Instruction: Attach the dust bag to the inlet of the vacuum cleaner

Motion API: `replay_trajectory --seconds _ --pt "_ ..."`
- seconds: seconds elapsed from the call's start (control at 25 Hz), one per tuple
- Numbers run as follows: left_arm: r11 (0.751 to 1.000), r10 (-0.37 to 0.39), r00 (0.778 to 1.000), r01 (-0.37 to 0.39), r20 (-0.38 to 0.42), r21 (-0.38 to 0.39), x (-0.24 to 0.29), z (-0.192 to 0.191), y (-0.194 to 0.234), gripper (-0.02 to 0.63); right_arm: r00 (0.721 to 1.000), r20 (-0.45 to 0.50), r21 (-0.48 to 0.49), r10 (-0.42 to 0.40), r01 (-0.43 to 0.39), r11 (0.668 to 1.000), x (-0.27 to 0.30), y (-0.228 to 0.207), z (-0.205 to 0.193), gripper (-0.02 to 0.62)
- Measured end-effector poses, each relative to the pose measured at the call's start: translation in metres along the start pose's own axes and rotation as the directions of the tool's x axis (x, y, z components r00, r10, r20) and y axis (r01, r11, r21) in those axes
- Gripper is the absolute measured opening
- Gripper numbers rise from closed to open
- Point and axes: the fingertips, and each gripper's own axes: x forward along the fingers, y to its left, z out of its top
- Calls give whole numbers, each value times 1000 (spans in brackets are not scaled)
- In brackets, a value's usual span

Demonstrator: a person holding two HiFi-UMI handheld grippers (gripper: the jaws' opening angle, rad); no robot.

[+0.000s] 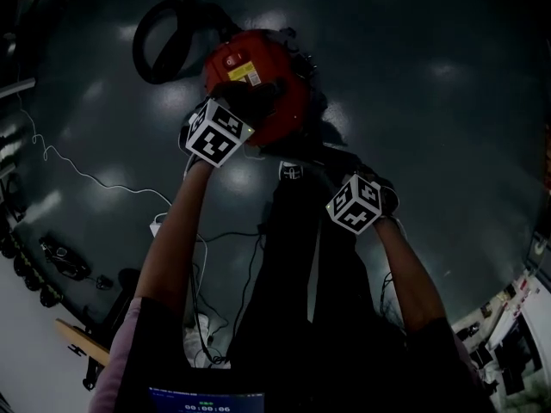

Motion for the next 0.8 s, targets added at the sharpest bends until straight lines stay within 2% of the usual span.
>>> replay_trajectory --seconds 0.08,0.2,0.36,0.44,0.6,0.68,0.72,0.8 --pt "998 -27 999 28 -27 56 6 -2 -4 166 1000 -18 -42 -9 8 999 6 -3 -1 40" --pt "995 -54 998 57 -32 78 10 -5 -5 152 999 -35 -73 -38 35 997 19 -10 -2 40" --pt "996 -66 998 65 5 61 11 -3 -5 153 998 -36 24 -47 48 999 30 -31 2 41" --pt "996 -63 998 62 16 60 10 -4 -4 153 999 -29 39 -36 37 999 33 -38 3 49" --pt "996 -67 997 65 30 60 12 -5 -3 153 999 3 -80 -34 35 996 39 -40 2 51" --pt "996 -71 997 69 36 60 12 -6 -4 153 1000 3 -170 -17 17 985 40 -40 1 51" --pt "996 -72 997 69 40 60 12 -6 -4 153 1000 -8 -245 -11 9 970 41 -39 0 51" --pt "996 -67 997 65 46 60 11 -6 -3 153 999 -47 -407 -6 -13 913 42 -40 1 51"
